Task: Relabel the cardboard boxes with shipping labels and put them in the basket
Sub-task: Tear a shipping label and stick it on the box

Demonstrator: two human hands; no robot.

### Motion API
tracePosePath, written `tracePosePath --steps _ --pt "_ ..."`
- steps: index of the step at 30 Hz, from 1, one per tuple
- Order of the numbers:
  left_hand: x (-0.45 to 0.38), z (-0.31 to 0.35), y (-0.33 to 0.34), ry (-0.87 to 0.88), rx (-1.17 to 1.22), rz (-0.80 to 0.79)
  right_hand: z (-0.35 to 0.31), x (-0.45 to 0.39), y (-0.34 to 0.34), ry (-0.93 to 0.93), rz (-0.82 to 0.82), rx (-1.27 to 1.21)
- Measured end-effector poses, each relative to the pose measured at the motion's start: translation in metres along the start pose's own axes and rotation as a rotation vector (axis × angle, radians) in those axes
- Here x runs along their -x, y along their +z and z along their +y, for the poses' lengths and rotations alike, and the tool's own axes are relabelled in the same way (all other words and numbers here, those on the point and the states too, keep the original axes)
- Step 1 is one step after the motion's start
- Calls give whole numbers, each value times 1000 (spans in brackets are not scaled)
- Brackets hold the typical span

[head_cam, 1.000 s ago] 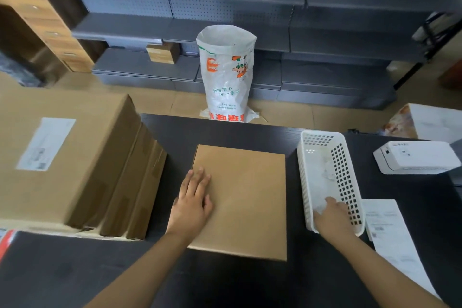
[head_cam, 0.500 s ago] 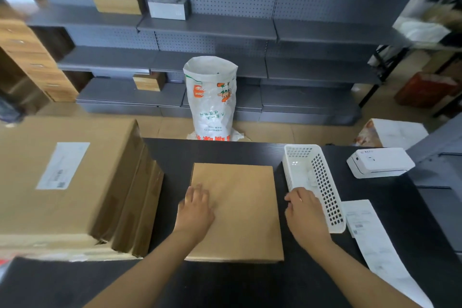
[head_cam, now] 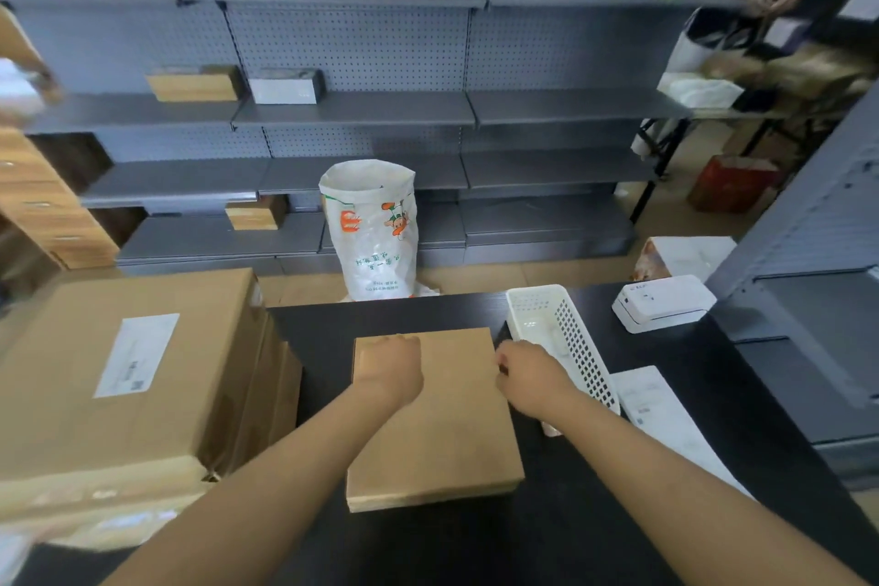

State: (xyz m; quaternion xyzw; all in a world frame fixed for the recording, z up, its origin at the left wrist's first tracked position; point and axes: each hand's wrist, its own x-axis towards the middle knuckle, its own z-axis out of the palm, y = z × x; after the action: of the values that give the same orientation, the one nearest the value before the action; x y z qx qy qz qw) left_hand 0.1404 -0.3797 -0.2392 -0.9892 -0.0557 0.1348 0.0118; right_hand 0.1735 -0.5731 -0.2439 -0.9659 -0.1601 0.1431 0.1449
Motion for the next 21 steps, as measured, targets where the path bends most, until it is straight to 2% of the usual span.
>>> tracePosePath --steps 4,9,14,21 --pt "9 34 -13 19 11 10 25 19 -17 13 52 33" --pt "10 90 -20 43 45 -1 88 43 -41 35 60 52" --pt "16 178 -26 47 82 -4 168 69 -74 63 68 -10" --pt "22 278 -22 73 109 13 260 98 -98 67 43 37"
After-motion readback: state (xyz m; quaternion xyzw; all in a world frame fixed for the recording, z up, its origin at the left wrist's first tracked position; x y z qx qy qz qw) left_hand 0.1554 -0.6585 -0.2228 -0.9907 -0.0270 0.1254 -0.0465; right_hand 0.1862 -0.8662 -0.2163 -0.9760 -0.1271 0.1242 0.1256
